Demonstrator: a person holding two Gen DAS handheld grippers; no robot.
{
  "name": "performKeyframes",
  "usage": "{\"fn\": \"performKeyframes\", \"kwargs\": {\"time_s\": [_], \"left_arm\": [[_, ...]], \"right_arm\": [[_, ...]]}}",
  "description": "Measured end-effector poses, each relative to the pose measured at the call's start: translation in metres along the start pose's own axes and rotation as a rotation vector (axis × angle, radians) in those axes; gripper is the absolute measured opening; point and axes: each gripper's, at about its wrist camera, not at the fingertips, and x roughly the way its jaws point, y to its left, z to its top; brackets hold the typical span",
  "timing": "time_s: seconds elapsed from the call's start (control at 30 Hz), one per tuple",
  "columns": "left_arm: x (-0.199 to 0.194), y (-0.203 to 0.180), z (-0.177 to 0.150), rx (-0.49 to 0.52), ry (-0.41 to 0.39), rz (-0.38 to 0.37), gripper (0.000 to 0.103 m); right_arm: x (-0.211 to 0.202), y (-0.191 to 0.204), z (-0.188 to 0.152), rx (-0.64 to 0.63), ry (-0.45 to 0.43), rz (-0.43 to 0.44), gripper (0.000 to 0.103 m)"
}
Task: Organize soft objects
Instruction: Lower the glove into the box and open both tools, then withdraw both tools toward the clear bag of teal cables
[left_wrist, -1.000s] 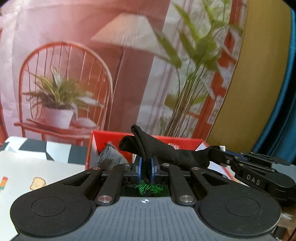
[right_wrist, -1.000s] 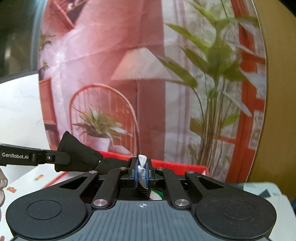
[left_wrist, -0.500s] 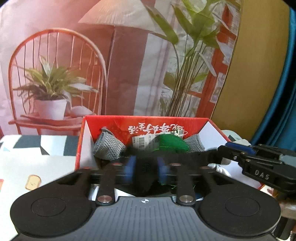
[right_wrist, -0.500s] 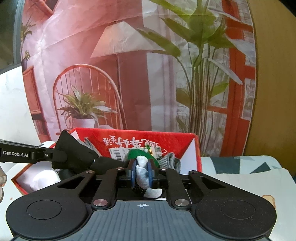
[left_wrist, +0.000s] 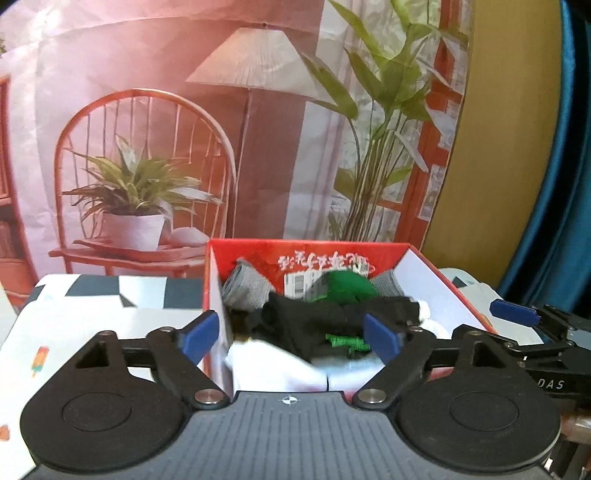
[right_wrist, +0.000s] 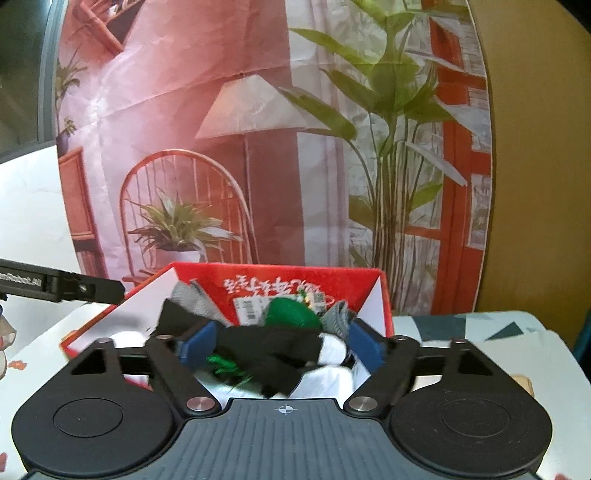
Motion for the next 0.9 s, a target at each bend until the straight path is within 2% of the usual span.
{"fn": "performKeyframes", "kwargs": {"time_s": [0.03, 0.1, 0.27, 0.47, 0.67, 0.9], "left_arm": [[-0.007, 0.000, -0.005, 0.000, 0.003, -0.003, 0.089], [-0.019, -0.001, -0.017, -0.005, 0.015, -0.018, 0.089], [-0.035, 0.004, -0.056, -0.041, 0.082, -0.040, 0.087], [-0.031, 0.014, -0.097, -0.125, 0.168, -0.032, 0.083], [-0.023, 0.020, -0.127, -0.167, 0.232, -0.008, 0.078], [-0.014, 0.026, -0.149, -0.216, 0.287, -0.008, 0.069]], "right_arm": [[-0.005, 0.003, -0.004, 0.006, 0.000, 0.002, 0.097], [-0.014, 0.007, -0.010, 0.017, -0.004, 0.001, 0.103], [-0.034, 0.015, -0.026, 0.031, 0.015, 0.020, 0.103], [-0.048, 0.023, -0.049, 0.031, 0.046, 0.042, 0.103], [-0.044, 0.032, -0.081, 0.011, 0.147, 0.049, 0.101], [-0.033, 0.040, -0.115, 0.003, 0.255, 0.076, 0.092]]}}
